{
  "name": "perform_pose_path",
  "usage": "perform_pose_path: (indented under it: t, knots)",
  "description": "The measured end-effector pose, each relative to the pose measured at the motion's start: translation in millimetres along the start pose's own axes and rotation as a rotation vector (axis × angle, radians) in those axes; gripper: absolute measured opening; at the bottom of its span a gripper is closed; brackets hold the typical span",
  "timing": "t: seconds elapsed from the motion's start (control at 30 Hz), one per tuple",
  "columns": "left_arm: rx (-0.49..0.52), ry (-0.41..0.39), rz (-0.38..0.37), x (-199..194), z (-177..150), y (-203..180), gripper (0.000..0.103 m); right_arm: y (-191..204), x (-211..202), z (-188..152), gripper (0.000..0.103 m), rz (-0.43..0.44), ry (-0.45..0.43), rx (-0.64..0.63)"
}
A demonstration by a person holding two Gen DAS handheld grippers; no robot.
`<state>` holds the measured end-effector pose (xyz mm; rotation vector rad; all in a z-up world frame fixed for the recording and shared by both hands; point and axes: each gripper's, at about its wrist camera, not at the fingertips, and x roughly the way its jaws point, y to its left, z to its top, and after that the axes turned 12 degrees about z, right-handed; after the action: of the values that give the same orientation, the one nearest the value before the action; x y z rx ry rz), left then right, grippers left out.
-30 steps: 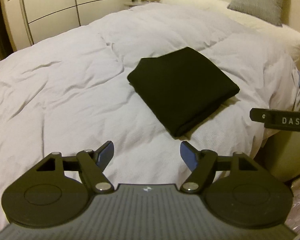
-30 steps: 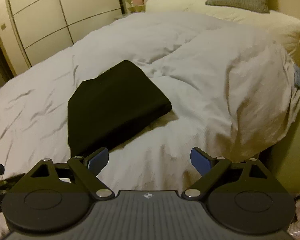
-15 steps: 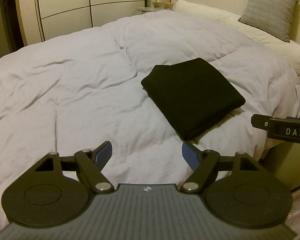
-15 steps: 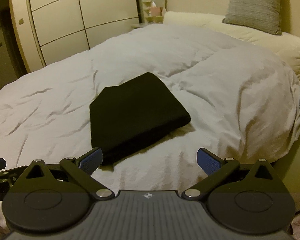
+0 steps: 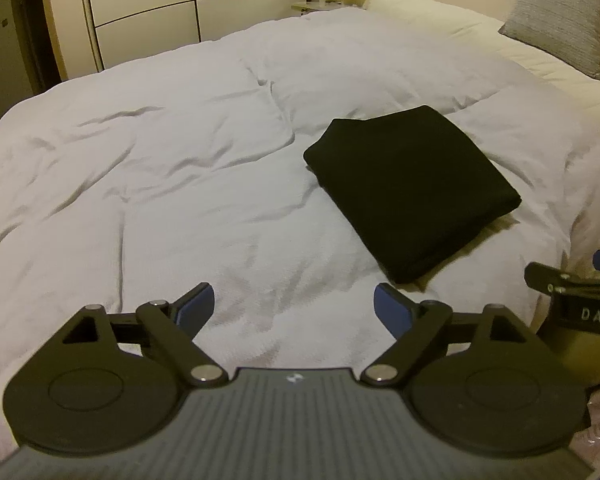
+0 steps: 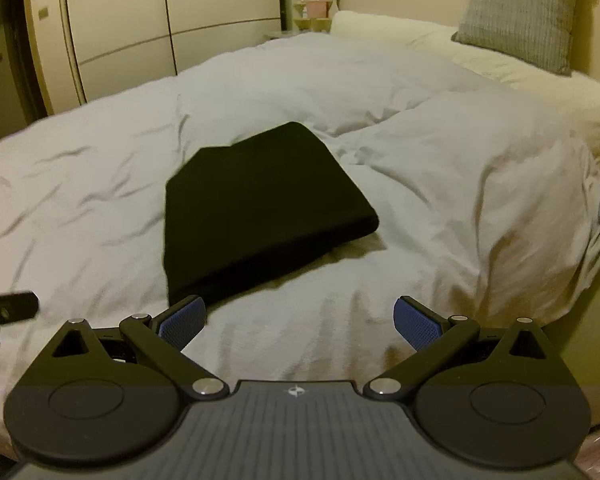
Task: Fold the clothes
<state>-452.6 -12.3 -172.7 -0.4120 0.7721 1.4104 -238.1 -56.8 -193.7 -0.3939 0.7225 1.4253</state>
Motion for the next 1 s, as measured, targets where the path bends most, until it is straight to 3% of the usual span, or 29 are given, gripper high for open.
perform_pose_path:
  t: [0.8, 0.9, 1.0]
  knots:
    - [0.027, 0.066, -0.017, 47.7, 11.1, -6.7, 0.089, -23.0, 35.5, -2.8, 0.103, 0.019, 0.083, 0.053]
    - [-0.024, 0.094, -0.109, 61.4, 13.1, -2.8, 0.094, -30.3, 42.8, -4.3, 0.103, 0.052, 0.087, 0.085]
    - [-0.180, 0.155, -0.295, 84.2, 13.0, 13.4, 0.095, -42.6, 49.8, -6.2, 0.103, 0.133, 0.077, 0.155]
